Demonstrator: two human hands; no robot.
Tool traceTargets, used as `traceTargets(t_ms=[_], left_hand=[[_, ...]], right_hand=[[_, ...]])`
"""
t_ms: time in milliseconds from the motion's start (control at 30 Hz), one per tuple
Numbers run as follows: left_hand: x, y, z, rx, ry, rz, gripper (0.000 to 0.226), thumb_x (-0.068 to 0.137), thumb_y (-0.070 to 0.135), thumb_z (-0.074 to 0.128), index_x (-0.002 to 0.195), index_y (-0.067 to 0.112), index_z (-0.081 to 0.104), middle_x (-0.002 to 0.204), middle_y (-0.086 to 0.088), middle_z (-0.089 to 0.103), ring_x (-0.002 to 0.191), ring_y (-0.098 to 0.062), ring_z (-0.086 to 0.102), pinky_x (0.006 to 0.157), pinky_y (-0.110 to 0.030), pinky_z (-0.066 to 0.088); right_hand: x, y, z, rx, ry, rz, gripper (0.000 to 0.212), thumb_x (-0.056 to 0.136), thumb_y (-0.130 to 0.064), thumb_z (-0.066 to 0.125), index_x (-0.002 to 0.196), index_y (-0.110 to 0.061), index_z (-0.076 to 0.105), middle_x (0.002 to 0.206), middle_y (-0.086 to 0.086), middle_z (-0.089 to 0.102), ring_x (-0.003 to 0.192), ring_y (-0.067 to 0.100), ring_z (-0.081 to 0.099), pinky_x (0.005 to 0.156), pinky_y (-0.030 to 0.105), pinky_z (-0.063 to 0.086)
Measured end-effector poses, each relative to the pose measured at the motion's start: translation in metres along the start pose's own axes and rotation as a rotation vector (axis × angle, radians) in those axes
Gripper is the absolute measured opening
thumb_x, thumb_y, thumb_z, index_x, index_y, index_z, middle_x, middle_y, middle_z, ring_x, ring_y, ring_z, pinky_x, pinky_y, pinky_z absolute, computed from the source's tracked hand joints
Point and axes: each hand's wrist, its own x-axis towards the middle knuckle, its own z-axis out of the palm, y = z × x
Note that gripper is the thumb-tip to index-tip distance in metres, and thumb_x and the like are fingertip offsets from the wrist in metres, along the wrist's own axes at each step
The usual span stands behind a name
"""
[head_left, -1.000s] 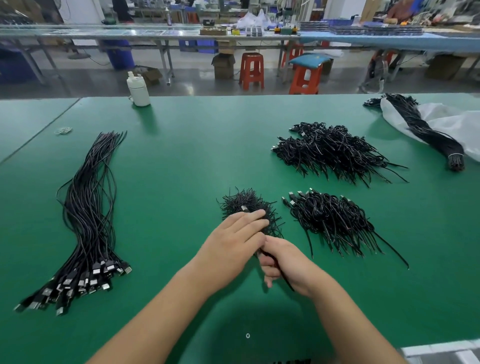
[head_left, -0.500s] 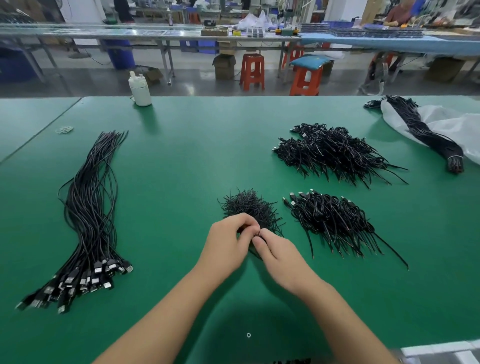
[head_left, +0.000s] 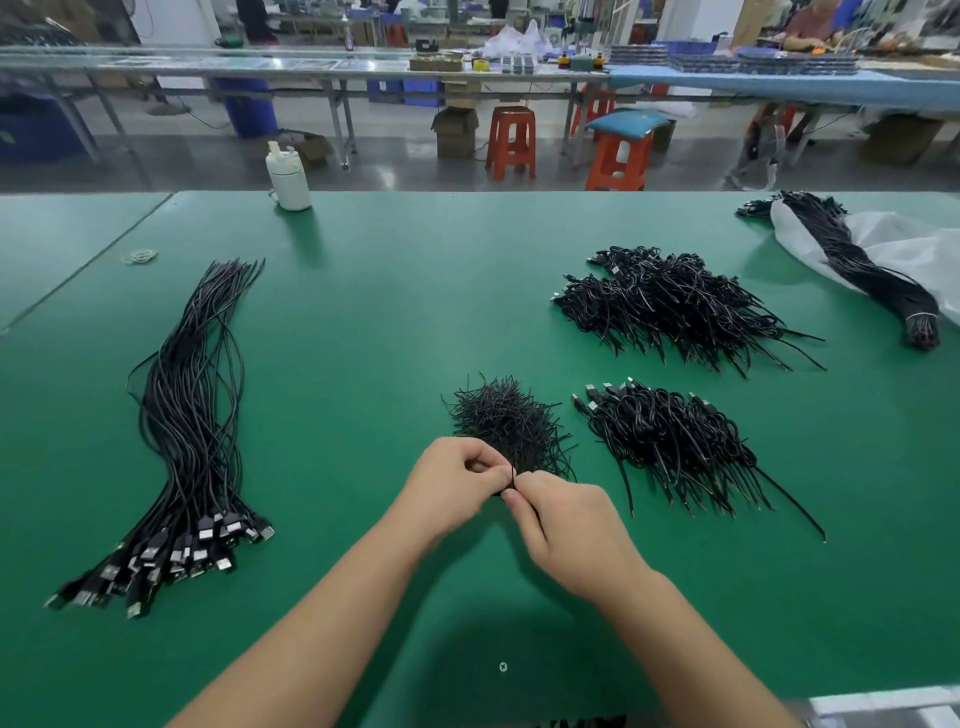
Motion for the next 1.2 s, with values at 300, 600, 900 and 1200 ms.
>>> traceTargets(t_ms=[300, 600, 900, 1200], left_hand=[[0.008, 0.007, -0.004, 0.268, -0.033, 0.019, 0.050, 0.094, 0.050, 0.057, 0.059, 0.016, 0.067, 0.051, -0.004, 0.058, 0.049, -0.015, 0.044, 0.051, -0.029, 0.041], [0.008, 0.011, -0.013, 0.437, -0.229, 0.105, 0.020, 0.084, 0.021, 0.072, 0.066, 0.029, 0.069, 0.063, 0.011, 0.064, 0.055, -0.005, 0.050, 0.053, -0.018, 0.038], [0.008, 0.001, -0.014, 0.685, -0.301, 0.275, 0.017, 0.089, 0.018, 0.058, 0.075, 0.026, 0.061, 0.065, 0.016, 0.054, 0.063, -0.003, 0.049, 0.059, -0.018, 0.036], [0.009, -0.006, -0.028, -0.258, -0.368, -0.041, 0.006, 0.095, 0.001, 0.059, 0.091, 0.002, 0.063, 0.074, -0.008, 0.071, 0.070, -0.018, 0.071, 0.055, -0.024, 0.054]], right_hand=[[0.007, 0.006, -0.003, -0.250, -0.010, -0.136, 0.024, 0.092, -0.030, 0.058, 0.071, -0.018, 0.059, 0.058, -0.004, 0.057, 0.048, 0.022, 0.056, 0.042, 0.030, 0.036], [0.011, 0.014, -0.005, -0.360, -0.180, -0.219, 0.031, 0.099, -0.040, 0.040, 0.082, -0.022, 0.058, 0.074, -0.002, 0.065, 0.062, 0.025, 0.064, 0.053, 0.032, 0.032], [0.017, 0.020, -0.006, -0.349, -0.125, -0.388, 0.028, 0.096, -0.043, 0.054, 0.088, -0.020, 0.067, 0.087, -0.003, 0.066, 0.089, 0.022, 0.061, 0.079, 0.035, 0.049], [0.013, 0.029, -0.002, -0.127, 0.169, -0.392, 0.032, 0.089, -0.011, 0.069, 0.121, -0.014, 0.067, 0.128, 0.004, 0.061, 0.127, 0.026, 0.051, 0.108, 0.039, 0.041]])
